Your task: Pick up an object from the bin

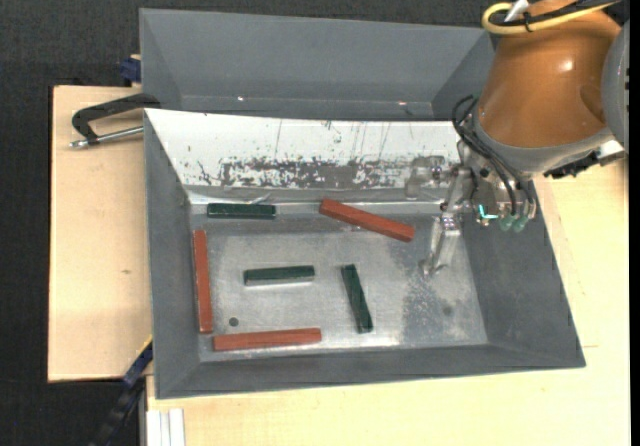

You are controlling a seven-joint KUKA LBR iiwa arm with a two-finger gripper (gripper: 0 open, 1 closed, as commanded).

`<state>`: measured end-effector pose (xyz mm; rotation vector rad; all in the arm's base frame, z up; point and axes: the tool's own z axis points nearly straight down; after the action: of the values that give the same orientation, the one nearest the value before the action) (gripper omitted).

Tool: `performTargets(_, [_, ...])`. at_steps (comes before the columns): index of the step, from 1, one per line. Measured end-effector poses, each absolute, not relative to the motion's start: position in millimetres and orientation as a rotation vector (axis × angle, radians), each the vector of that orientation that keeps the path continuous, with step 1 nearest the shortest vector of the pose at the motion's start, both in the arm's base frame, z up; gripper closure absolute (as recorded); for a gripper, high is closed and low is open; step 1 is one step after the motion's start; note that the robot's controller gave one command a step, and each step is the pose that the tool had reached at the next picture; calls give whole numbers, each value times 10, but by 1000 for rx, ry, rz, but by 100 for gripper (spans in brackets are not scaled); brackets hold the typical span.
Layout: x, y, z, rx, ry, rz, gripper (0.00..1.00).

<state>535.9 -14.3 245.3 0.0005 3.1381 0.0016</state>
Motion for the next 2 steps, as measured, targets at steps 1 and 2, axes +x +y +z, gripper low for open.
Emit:
performTargets(1, [5638, -153, 2075, 91, 3130, 2, 0])
performTargets(2, [5650, -124, 1452, 55, 3136, 1, 0])
